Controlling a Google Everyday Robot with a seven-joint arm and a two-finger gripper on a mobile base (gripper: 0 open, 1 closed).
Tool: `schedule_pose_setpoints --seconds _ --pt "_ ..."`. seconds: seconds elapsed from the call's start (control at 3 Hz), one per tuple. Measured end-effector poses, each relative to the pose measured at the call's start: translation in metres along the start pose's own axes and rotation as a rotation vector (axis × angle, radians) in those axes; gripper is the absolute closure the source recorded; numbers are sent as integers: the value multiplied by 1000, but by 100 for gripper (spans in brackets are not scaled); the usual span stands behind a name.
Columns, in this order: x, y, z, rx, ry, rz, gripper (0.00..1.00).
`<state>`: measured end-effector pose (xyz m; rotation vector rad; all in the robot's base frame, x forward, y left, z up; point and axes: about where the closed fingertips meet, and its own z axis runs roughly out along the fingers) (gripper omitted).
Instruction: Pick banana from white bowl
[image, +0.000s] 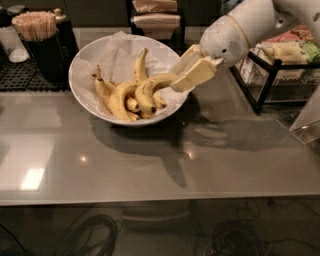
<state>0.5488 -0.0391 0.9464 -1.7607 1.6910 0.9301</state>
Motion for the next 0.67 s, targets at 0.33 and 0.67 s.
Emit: schedule_pose_setpoints --seconds 0.33,0.67 --pt "3 49 -19 -5 -118 41 100" --pt "7 85 -32 -3 -175 42 100"
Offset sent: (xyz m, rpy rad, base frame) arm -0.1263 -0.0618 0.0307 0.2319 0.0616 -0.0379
